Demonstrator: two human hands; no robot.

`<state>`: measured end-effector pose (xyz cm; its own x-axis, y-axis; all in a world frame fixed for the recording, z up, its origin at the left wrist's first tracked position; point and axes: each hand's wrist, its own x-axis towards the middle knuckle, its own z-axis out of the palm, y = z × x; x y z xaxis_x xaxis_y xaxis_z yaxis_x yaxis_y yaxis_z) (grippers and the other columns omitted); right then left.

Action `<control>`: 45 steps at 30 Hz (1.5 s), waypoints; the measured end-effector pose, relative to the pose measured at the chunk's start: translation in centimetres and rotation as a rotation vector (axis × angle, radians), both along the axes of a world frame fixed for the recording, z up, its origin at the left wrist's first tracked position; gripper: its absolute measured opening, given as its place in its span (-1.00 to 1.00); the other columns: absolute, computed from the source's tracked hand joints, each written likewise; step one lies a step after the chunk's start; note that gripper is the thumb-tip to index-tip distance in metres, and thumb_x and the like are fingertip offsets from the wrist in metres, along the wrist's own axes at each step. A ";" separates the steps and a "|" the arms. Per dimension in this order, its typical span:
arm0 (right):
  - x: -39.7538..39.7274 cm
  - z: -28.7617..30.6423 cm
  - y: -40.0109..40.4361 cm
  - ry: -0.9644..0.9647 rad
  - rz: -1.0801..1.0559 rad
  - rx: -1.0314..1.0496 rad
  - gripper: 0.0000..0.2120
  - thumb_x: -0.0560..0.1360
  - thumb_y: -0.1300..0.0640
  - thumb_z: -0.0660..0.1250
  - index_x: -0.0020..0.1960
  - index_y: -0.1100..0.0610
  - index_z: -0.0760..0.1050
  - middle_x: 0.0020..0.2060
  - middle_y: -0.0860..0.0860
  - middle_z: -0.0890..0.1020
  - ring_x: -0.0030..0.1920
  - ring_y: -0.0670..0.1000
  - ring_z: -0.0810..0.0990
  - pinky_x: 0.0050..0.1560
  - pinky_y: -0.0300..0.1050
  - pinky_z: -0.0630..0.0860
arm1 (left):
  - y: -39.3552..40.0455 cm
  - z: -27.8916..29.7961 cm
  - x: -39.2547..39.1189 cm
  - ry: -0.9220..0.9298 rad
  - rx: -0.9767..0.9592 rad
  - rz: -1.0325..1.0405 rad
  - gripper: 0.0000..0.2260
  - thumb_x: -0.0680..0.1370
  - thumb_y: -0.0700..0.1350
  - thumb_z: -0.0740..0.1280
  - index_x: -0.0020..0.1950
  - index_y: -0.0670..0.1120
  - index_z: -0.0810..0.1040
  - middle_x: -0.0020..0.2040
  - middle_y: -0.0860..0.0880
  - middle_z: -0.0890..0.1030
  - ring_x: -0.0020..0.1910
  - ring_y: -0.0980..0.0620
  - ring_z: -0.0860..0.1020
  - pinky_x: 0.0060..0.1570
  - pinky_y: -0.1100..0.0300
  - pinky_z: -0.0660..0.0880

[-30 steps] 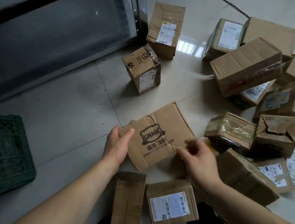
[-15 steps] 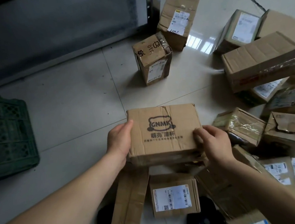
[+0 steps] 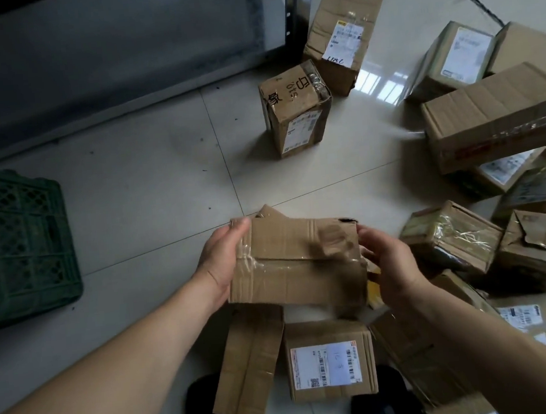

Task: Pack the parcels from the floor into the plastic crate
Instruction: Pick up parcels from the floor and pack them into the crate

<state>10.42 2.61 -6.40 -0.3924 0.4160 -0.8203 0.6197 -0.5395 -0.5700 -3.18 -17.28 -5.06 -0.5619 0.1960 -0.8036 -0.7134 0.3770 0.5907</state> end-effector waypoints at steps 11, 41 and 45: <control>-0.4 4.3 -1.4 0.025 0.243 0.146 -0.27 0.46 -0.15 0.44 0.54 0.00 0.28 0.33 -0.05 0.46 0.27 0.01 0.44 0.31 -0.02 0.36 | -1.9 2.8 1.2 0.030 -0.099 -0.168 -0.61 0.58 0.14 0.26 0.34 -0.01 0.41 0.14 -0.06 0.59 0.11 -0.05 0.56 0.14 -0.03 0.50; -6.2 30.2 -1.7 0.013 0.307 0.045 -0.62 0.53 -0.32 0.19 0.15 -0.08 0.49 0.12 -0.01 0.55 0.22 0.09 0.46 0.33 0.28 0.31 | -4.9 27.0 -2.7 0.275 -0.206 -0.083 -0.46 0.47 0.36 0.27 0.21 -0.03 0.38 0.00 -0.06 0.66 0.01 -0.05 0.61 0.05 0.07 0.50; -6.3 33.1 -3.3 0.096 0.338 0.131 -0.75 0.61 -0.19 0.17 0.06 -0.09 0.53 0.00 -0.07 0.58 0.01 -0.03 0.51 0.05 0.03 0.39 | -5.5 29.8 -2.8 0.253 -0.108 -0.006 -0.56 0.52 0.29 0.26 0.11 -0.06 0.52 -0.05 -0.05 0.69 -0.03 -0.04 0.63 -0.06 0.12 0.52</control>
<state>4.11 -0.66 26.67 -0.5982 0.3494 -0.7212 0.6904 -0.2323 -0.6852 -5.93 -22.77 24.71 -0.7466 0.1205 -0.6543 -0.5460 0.4510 0.7060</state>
